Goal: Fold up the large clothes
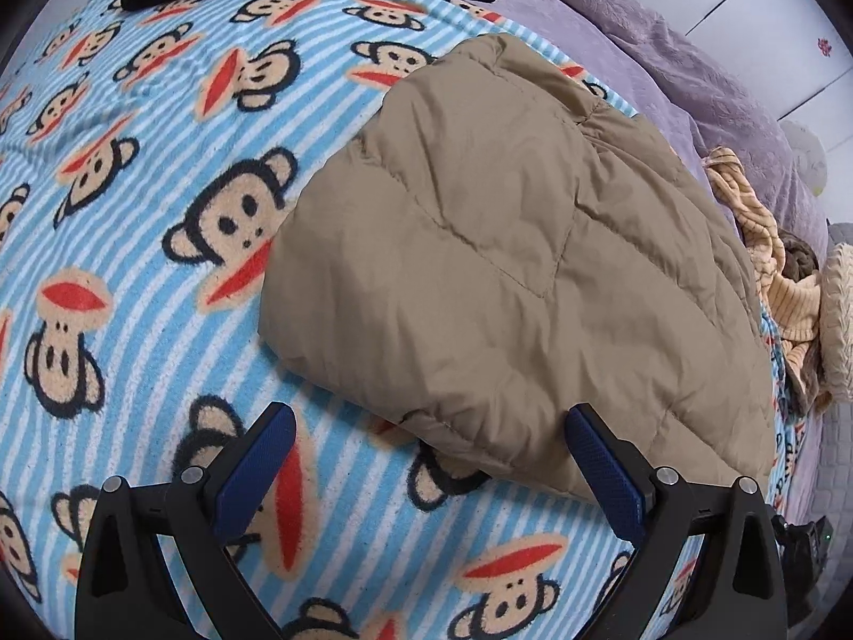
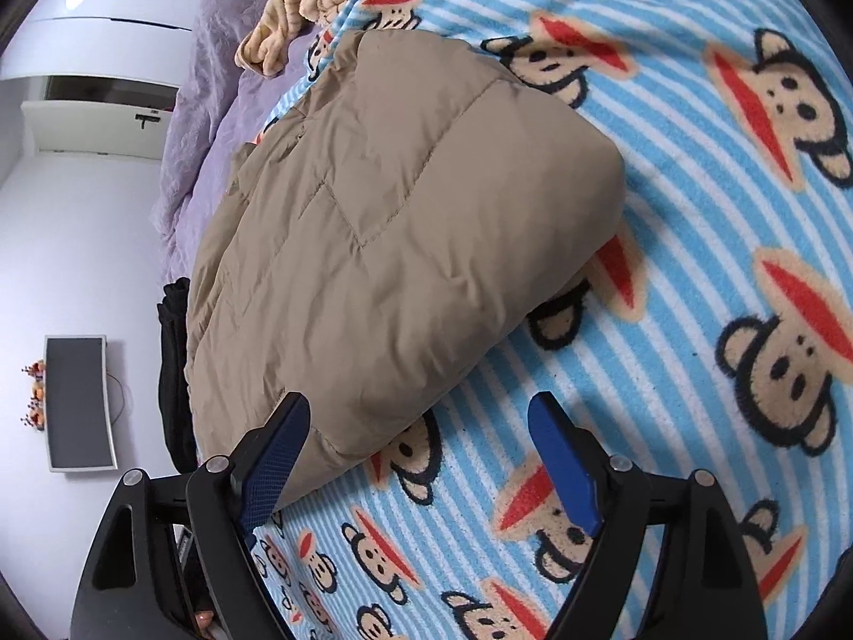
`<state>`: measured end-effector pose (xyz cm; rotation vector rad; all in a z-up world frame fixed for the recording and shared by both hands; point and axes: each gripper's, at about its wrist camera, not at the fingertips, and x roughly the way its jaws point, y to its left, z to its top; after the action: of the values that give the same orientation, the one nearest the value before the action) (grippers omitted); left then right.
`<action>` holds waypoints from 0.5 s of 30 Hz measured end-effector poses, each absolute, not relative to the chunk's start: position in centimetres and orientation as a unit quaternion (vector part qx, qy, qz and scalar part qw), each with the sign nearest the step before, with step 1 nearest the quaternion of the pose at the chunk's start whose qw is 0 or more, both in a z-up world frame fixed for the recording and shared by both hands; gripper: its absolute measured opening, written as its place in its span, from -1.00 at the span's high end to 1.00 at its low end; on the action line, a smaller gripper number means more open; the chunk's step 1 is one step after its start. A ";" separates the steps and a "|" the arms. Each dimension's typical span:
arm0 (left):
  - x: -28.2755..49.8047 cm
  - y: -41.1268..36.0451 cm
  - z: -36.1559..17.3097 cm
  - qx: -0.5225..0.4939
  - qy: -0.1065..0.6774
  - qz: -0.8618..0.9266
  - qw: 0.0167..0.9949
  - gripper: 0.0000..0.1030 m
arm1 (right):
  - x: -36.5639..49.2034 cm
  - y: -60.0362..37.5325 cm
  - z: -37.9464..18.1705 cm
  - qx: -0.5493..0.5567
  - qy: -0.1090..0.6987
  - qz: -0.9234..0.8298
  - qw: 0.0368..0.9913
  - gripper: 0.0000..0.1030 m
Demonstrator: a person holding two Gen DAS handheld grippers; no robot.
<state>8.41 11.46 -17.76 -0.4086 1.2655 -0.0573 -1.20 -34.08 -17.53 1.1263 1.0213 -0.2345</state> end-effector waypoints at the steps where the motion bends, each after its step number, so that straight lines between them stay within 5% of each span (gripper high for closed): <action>1: 8.4 11.6 -18.1 -0.203 0.592 -0.034 0.779 -0.97 | -1.1 -34.0 -17.7 0.513 0.461 -0.104 0.717 -0.67; 15: 8.5 10.7 -21.1 -0.325 0.597 -0.116 0.725 -0.97 | 0.4 -33.7 -19.9 0.567 0.428 -0.077 0.700 -0.69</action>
<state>8.53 10.69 -21.08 -0.7162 1.3169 -0.2566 0.37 -33.68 -19.92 1.2629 0.9537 -0.1721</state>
